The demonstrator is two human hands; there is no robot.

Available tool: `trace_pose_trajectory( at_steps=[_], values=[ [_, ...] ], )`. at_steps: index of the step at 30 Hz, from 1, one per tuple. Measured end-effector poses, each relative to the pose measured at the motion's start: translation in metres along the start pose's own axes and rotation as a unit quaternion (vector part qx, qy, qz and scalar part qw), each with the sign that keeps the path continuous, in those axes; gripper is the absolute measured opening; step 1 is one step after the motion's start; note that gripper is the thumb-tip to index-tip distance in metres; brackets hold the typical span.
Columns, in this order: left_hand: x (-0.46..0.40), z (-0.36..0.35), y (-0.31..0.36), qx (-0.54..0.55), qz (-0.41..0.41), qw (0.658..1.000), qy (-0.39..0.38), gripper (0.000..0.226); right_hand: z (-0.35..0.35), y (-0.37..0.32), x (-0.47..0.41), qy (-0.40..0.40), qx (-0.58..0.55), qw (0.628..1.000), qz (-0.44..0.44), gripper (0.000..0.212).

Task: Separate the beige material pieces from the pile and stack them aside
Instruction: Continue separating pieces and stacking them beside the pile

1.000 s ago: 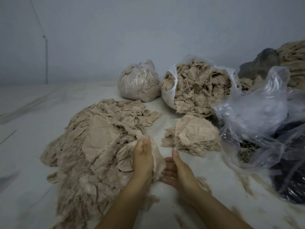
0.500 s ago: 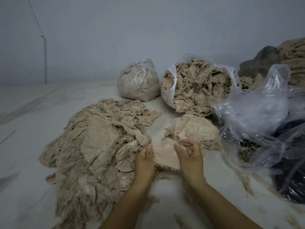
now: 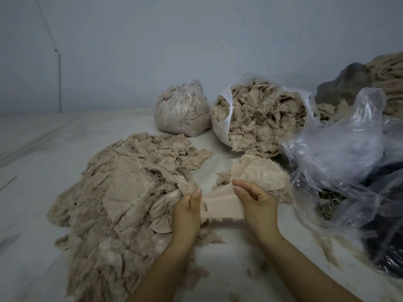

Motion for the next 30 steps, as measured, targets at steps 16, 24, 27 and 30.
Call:
trace_pose_trajectory(
  at_steps=[16, 24, 27, 30],
  values=[
    [-0.017, 0.02, 0.02, -0.08, -0.102, 0.988, -0.085, 0.052, 0.015, 0.025, -0.076, -0.118, 0.629, 0.762, 0.101, 0.055],
    [-0.018, 0.024, 0.021, -0.19, -0.146, 0.958, -0.16, 0.024, 0.017, 0.054, -0.125, -0.2, 0.669, 0.714, -0.053, 0.051],
    [-0.022, 0.037, 0.026, -0.235, -0.179, 0.944, -0.148, 0.023, 0.01, 0.026, -0.12, -0.116, 0.68, 0.723, 0.022, 0.051],
    [-0.019, 0.045, 0.031, -0.268, -0.214, 0.925, -0.167, 0.026, -0.022, -0.017, -0.062, -0.045, 0.503, 0.834, 0.221, 0.039]
  ],
)
Point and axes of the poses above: each hand's wrist, its own x-axis away from the middle knuckle, its own z-axis out of the back of the hand, y = z × x, the point moved 9 cm from there along -x, towards the middle knuckle, and after that the axes turned 2 degrees about y, right-handed, at the moved point
